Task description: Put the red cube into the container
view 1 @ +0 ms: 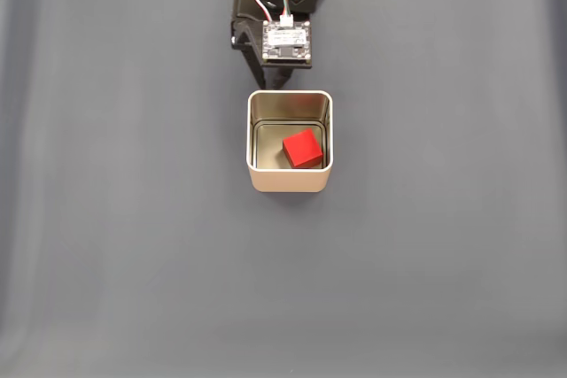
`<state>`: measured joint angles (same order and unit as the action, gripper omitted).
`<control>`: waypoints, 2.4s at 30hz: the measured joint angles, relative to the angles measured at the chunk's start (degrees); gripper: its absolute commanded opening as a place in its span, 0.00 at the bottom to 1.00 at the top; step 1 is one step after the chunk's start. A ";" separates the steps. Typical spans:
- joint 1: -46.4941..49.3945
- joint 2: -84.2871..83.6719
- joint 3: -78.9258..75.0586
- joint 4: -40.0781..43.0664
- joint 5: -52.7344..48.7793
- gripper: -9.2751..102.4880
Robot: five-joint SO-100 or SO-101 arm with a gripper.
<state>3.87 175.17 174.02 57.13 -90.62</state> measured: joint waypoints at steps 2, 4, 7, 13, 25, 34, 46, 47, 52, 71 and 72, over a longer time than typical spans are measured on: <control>-1.41 2.20 0.44 0.35 0.62 0.08; -2.20 4.22 0.97 0.35 1.76 0.08; -2.29 6.15 2.29 1.05 2.37 0.08; -3.16 8.88 2.37 5.27 3.43 0.08; -2.81 10.37 2.64 12.92 3.60 0.08; -2.81 10.46 2.64 18.28 3.52 0.08; -0.79 10.81 2.64 19.42 2.37 0.09; -0.79 10.81 2.64 19.42 2.20 0.09; -0.79 10.81 2.64 19.34 1.14 0.09; -0.79 10.90 2.64 19.60 1.14 0.09; -0.79 10.90 2.64 19.60 1.14 0.09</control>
<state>3.08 186.06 176.66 76.73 -89.47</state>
